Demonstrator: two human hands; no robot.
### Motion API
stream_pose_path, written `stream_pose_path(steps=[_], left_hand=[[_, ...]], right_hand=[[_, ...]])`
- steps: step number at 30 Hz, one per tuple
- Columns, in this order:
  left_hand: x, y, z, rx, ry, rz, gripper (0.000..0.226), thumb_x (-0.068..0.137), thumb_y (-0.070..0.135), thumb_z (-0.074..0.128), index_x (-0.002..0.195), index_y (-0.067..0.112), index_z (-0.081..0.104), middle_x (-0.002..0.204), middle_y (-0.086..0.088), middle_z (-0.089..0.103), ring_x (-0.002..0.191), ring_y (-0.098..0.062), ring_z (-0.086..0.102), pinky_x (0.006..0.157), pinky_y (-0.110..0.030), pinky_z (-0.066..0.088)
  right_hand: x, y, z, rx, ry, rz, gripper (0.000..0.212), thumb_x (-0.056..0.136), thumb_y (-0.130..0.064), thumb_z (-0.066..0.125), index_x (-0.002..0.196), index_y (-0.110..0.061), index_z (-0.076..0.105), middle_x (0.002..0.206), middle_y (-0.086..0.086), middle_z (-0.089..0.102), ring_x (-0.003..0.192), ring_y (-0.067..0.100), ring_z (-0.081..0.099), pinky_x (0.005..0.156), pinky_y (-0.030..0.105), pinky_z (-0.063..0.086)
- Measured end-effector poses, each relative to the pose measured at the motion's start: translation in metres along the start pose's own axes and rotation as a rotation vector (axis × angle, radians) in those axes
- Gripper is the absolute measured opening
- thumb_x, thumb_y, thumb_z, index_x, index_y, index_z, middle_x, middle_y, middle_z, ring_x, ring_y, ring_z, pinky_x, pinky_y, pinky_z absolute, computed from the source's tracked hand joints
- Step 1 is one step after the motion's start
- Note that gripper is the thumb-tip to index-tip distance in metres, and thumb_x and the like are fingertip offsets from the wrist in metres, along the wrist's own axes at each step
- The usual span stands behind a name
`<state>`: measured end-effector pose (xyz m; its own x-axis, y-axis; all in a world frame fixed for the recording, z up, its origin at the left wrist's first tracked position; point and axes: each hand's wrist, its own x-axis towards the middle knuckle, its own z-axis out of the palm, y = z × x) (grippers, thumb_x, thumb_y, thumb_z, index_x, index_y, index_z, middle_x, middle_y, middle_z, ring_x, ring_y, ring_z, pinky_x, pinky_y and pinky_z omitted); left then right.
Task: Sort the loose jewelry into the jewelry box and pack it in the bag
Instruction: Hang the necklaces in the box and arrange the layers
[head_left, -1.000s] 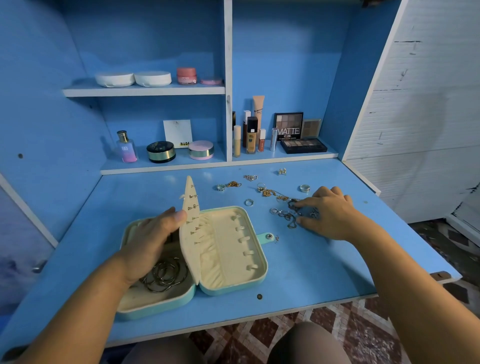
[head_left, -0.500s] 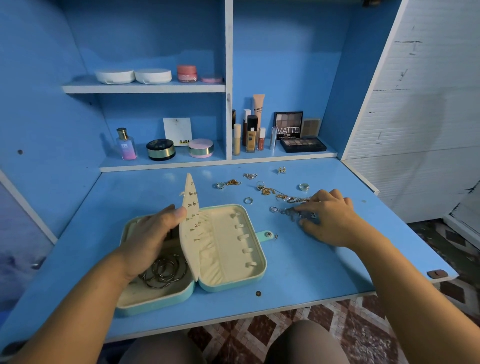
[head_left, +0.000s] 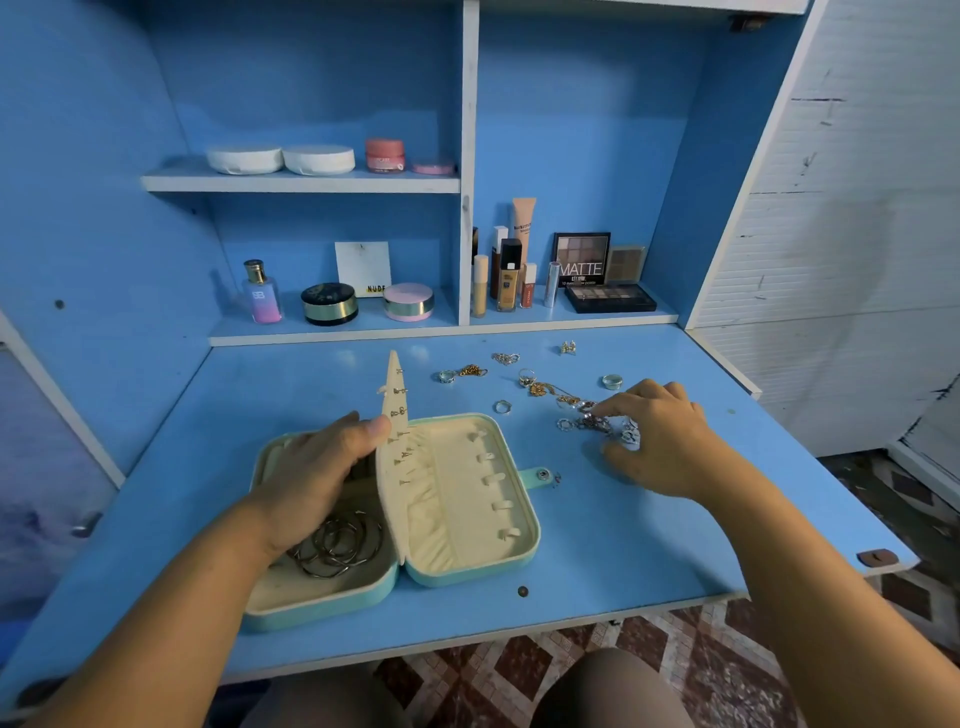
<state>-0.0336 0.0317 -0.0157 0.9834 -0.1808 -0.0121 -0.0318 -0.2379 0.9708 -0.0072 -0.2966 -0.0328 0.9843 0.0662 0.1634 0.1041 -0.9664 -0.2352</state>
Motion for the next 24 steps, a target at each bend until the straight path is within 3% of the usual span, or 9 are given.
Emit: stream_pose_path(steps=[2, 5, 7, 10, 13, 18, 22, 24], left_hand=[[0.001, -0.003, -0.001, 0.005, 0.007, 0.007, 0.078, 0.033, 0.094, 0.060, 0.086, 0.039, 0.075, 0.100, 0.012, 0.075, 0.107, -0.010, 0.064, 0.105, -0.043, 0.042], [0.004, -0.009, -0.005, 0.005, 0.015, 0.008, 0.075, 0.035, 0.097, 0.057, 0.089, 0.049, 0.074, 0.121, 0.007, 0.068, 0.125, -0.018, 0.055, 0.112, -0.048, 0.034], [0.005, -0.013, -0.008, 0.025, 0.011, 0.000, 0.070, 0.039, 0.098, 0.054, 0.092, 0.057, 0.071, 0.134, 0.006, 0.060, 0.135, -0.021, 0.044, 0.116, -0.050, 0.027], [0.006, -0.013, -0.007, 0.031, -0.005, -0.003, 0.066, 0.039, 0.099, 0.054, 0.091, 0.061, 0.068, 0.137, 0.007, 0.057, 0.139, -0.022, 0.040, 0.117, -0.051, 0.025], [0.006, -0.006, -0.001, 0.041, -0.063, -0.005, 0.065, 0.042, 0.096, 0.055, 0.087, 0.052, 0.073, 0.132, 0.005, 0.062, 0.137, -0.017, 0.042, 0.117, -0.050, 0.026], [0.018, 0.004, 0.013, 0.065, -0.119, 0.017, 0.043, 0.056, 0.079, 0.052, 0.075, 0.046, 0.071, 0.130, -0.006, 0.063, 0.138, -0.026, 0.041, 0.115, -0.054, 0.027], [0.033, 0.005, 0.024, 0.081, -0.180, 0.049, 0.057, 0.052, 0.091, 0.052, 0.083, 0.047, 0.070, 0.127, -0.007, 0.064, 0.135, -0.029, 0.043, 0.112, -0.057, 0.028], [0.038, 0.003, 0.025, 0.095, -0.203, 0.082, 0.046, 0.061, 0.084, 0.050, 0.084, 0.049, 0.069, 0.114, -0.001, 0.067, 0.127, -0.026, 0.050, 0.109, -0.056, 0.032]], right_hand=[[-0.013, -0.020, -0.004, 0.196, -0.043, -0.053, 0.039, 0.081, -0.042, 0.065, 0.119, -0.037, 0.059, 0.115, -0.004, 0.053, 0.100, 0.012, 0.045, 0.091, 0.031, 0.040], [-0.041, -0.062, 0.008, 0.345, -0.196, -0.078, 0.041, 0.083, -0.050, 0.062, 0.121, -0.036, 0.054, 0.103, -0.011, 0.055, 0.079, -0.002, 0.050, 0.068, 0.015, 0.041], [-0.049, -0.082, 0.024, 0.355, -0.144, -0.022, 0.037, 0.087, -0.043, 0.060, 0.120, -0.029, 0.055, 0.089, -0.011, 0.057, 0.070, -0.001, 0.050, 0.060, 0.013, 0.038], [-0.049, -0.094, 0.038, 0.432, -0.070, 0.091, 0.027, 0.090, -0.022, 0.053, 0.116, -0.021, 0.061, 0.065, -0.008, 0.057, 0.055, 0.005, 0.050, 0.051, 0.018, 0.041], [-0.049, -0.098, 0.043, 0.416, -0.014, 0.139, 0.030, 0.089, -0.018, 0.050, 0.115, -0.023, 0.064, 0.071, -0.002, 0.060, 0.061, 0.012, 0.052, 0.056, 0.027, 0.044], [-0.046, -0.088, 0.047, 0.358, 0.077, 0.209, 0.035, 0.091, -0.020, 0.048, 0.121, -0.030, 0.061, 0.095, 0.000, 0.061, 0.081, 0.016, 0.053, 0.065, 0.024, 0.036], [-0.040, -0.074, 0.042, 0.360, 0.067, 0.203, 0.031, 0.090, -0.019, 0.050, 0.116, -0.032, 0.063, 0.091, 0.000, 0.061, 0.080, 0.017, 0.054, 0.066, 0.026, 0.038], [-0.037, -0.069, 0.038, 0.312, 0.023, 0.144, 0.024, 0.089, -0.019, 0.050, 0.105, -0.027, 0.066, 0.085, 0.000, 0.059, 0.076, 0.017, 0.054, 0.065, 0.029, 0.043]])
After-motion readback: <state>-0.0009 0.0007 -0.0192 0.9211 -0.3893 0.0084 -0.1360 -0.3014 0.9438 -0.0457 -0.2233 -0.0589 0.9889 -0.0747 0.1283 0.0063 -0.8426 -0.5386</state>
